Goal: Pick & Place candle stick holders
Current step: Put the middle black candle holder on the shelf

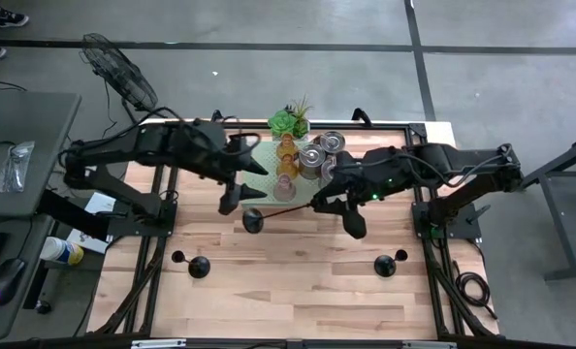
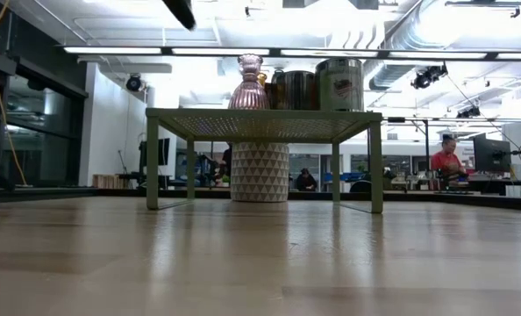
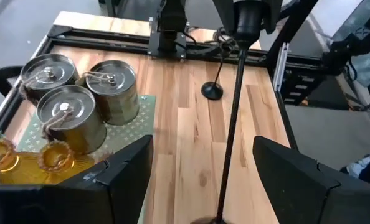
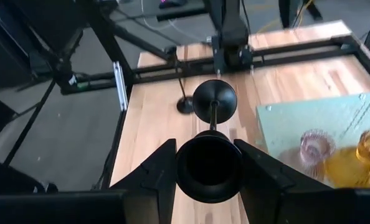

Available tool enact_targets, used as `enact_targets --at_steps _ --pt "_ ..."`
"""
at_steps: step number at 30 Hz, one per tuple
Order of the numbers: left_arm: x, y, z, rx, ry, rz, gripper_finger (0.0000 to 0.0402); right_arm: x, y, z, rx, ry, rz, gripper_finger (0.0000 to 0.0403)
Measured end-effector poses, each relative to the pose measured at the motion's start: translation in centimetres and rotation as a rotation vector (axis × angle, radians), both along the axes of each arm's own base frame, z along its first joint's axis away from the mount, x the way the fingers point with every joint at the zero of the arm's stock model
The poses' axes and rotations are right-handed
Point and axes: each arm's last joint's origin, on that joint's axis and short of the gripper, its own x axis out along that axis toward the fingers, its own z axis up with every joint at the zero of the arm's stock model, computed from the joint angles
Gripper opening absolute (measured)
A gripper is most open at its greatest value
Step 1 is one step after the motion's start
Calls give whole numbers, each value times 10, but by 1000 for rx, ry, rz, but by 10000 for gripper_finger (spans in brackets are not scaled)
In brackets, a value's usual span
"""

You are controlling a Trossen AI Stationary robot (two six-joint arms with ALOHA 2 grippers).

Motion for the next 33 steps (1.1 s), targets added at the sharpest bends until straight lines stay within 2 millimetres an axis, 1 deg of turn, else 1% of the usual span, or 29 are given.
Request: enact_targets --at_steps 3,6,10,14,18,21,23,25,33 --pt "10 -1 3 -11 16 -19 271 2 -2 3 -17 -41 2 126" --pt "18 -2 3 -14 30 -26 271 4 -6 5 -48 -71 -32 126" --pt "25 -7 -1 -5 51 -31 271 6 -12 9 -54 -106 -64 126" --pt "28 -7 -2 3 52 -6 269 9 -16 8 -52 -110 -73 126" --pt "33 -5 -6 13 67 36 247 10 -17 9 -45 -121 -68 126" --pt "41 -6 -10 9 75 28 223 10 -17 10 -54 -131 -56 126" --pt "46 -7 -17 9 108 25 208 10 -16 10 -52 -133 -47 126" --pt "52 -7 -18 7 96 23 197 10 -16 10 -52 -135 -46 126" --pt "54 -7 -20 1 111 27 163 10 -16 10 -53 -129 -46 126"
